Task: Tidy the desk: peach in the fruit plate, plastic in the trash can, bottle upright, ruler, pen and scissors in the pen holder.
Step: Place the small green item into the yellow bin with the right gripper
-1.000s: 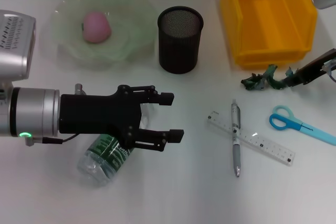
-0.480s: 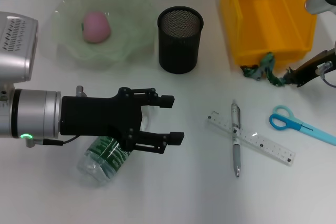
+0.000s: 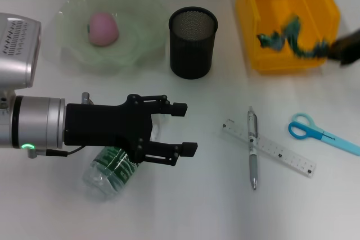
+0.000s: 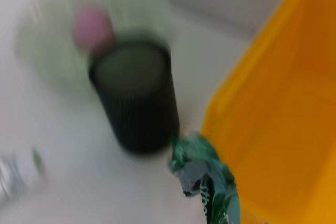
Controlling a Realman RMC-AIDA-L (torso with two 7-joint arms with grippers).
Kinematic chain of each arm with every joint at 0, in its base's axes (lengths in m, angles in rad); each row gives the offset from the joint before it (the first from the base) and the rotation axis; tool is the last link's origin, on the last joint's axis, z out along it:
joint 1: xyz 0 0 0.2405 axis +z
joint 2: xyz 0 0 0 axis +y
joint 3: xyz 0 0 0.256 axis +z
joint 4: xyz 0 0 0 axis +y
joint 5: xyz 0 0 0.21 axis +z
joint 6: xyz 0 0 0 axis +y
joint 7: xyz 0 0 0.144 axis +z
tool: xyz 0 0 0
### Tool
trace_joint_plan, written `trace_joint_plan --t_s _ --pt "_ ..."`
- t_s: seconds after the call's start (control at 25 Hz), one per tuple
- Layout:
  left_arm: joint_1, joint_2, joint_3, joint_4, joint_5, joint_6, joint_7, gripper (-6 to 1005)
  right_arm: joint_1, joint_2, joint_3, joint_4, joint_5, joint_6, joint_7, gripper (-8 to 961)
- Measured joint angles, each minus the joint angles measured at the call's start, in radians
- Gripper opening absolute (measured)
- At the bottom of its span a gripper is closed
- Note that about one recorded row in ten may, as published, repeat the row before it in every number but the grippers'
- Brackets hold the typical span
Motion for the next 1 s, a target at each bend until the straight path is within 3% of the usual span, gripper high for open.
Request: trace_joint_plan --t_s 0.2,0.4,0.6,1.0 --pt "-0.002 0.000 0.000 0.000 0.000 0.001 0.000 828 -0.004 -0.016 0.134 -0.003 0.125 0.018 -0.022 3" --pt "-0.002 -0.001 0.000 0.000 -0.004 0.002 -0.001 828 0.046 -0.027 0.151 0.186 0.137 0.206 -0.065 1" --pt "-0.002 -0.002 -0.001 0.002 -0.008 0.002 -0.005 828 0.104 -0.020 0.154 0.317 0.142 0.301 -0.144 5" --pt "-0.002 0.000 -0.008 0.003 -0.008 0.008 -0.012 829 0.107 -0.024 0.157 0.337 0.185 0.300 -0.159 336"
